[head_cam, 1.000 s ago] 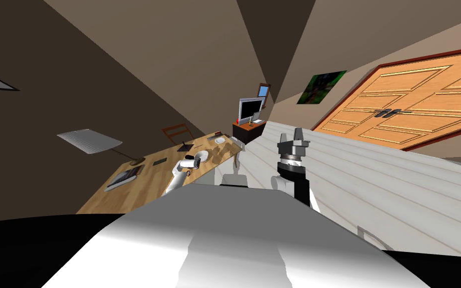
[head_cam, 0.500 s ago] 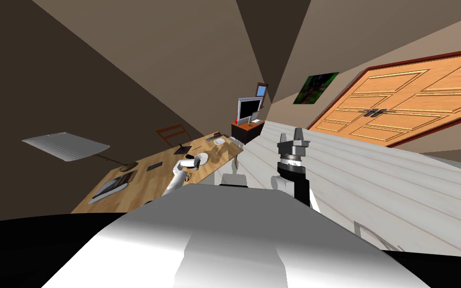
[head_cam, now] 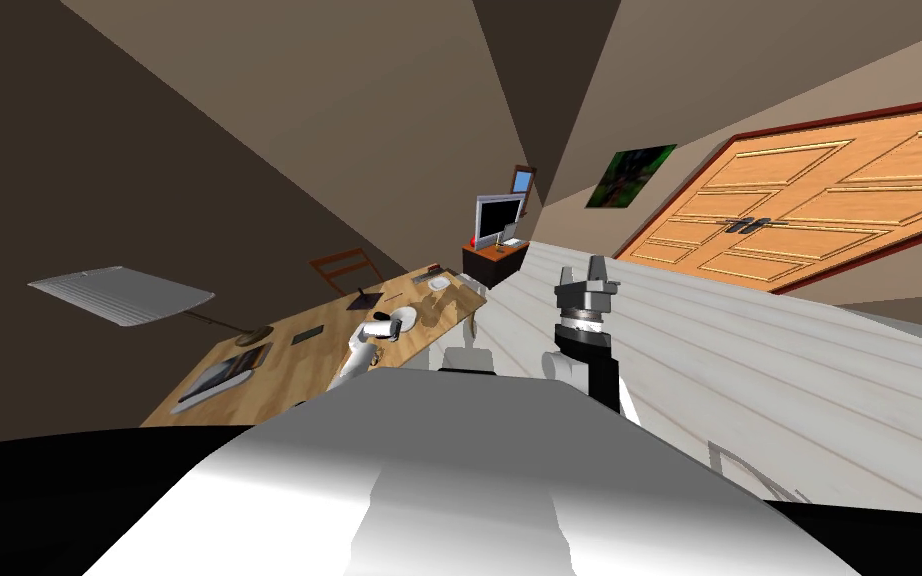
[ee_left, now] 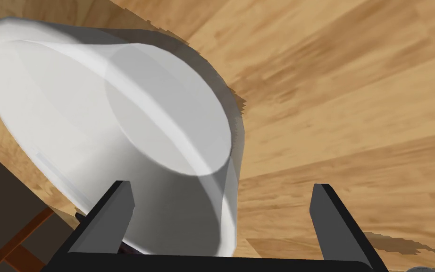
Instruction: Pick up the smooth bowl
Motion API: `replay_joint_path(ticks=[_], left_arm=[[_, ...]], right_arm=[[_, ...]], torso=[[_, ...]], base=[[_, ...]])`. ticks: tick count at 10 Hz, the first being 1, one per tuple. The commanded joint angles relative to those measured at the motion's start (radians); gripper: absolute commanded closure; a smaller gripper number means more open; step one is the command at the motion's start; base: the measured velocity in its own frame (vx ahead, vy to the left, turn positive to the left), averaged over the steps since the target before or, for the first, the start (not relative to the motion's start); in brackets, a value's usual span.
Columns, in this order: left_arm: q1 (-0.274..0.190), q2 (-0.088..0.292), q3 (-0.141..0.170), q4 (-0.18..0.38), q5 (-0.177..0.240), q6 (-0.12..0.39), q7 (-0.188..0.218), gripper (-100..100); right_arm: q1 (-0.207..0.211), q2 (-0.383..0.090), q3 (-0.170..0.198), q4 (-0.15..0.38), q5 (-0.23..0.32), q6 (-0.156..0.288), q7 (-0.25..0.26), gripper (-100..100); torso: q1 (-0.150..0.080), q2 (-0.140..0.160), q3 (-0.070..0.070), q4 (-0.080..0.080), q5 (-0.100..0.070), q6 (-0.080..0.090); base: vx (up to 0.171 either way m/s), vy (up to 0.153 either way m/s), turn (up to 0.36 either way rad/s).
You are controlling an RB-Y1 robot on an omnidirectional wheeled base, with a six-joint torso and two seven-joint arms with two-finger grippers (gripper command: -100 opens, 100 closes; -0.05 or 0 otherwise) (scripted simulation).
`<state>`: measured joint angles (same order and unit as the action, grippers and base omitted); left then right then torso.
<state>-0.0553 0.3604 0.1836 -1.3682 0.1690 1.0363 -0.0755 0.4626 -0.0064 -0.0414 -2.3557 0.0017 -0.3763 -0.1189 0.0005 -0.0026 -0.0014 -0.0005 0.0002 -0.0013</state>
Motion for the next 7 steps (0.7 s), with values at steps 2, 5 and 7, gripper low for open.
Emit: replay_joint_path(ticks=[2,5,7], left_arm=[[0.0,0.0,0.0,0.0,0.0,0.0,0.0,100],[0.0,0.0,-0.002,-0.001,0.0,0.0,-0.003,100],[-0.001,0.006,0.007,-0.03,0.007,0.037,-0.006,100]], right_arm=[[0.0,0.0,0.0,0.0,0.0,0.0,0.0,0],[0.0,0.0,0.0,0.0,0.0,0.0,0.0,0],[0.0,0.0,0.0,0.0,0.0,0.0,0.0,0]], torso=[[-0.001,0.001,0.0,0.0,0.0,0.0],[0.0,0.0,0.0,0.0,0.0,-0.002],[0.0,0.001,0.001,0.001,0.001,-0.001]], base=[[0.0,0.0,0.0],[0.0,0.0,-0.004],[-0.01,-0.01,0.018]])
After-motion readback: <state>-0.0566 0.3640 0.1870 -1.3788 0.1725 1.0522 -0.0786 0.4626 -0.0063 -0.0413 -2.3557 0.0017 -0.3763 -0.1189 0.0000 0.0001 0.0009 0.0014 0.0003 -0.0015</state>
